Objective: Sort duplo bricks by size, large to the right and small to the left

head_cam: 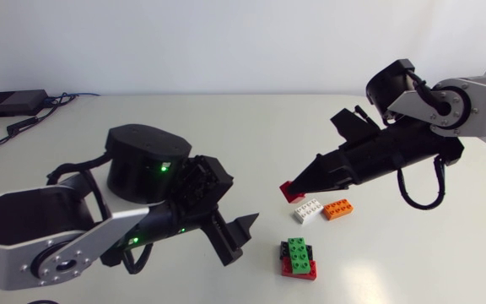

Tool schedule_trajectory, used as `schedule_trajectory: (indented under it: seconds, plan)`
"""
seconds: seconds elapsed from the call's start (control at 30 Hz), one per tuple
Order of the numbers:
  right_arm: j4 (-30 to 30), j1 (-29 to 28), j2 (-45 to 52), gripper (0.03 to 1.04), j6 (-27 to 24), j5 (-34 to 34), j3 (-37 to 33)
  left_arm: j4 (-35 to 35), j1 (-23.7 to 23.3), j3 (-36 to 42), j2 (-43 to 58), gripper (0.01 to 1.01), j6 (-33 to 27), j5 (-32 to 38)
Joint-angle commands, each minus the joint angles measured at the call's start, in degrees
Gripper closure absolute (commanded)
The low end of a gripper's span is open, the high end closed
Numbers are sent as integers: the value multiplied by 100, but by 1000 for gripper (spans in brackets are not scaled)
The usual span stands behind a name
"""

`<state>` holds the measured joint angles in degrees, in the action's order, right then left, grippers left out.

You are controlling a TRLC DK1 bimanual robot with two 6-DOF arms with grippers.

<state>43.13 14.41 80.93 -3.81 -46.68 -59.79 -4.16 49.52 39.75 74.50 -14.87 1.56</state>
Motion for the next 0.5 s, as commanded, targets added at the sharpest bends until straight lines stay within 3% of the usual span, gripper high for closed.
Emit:
schedule_trajectory:
  seconds: [0.0,0.47]
  plan:
    - [20,79,134,749,91,-105,-77,-164,76,341,302,75,160,20]
    - [-112,448,292,748,153,-79,-165,-172,524,894,908,75,301,20]
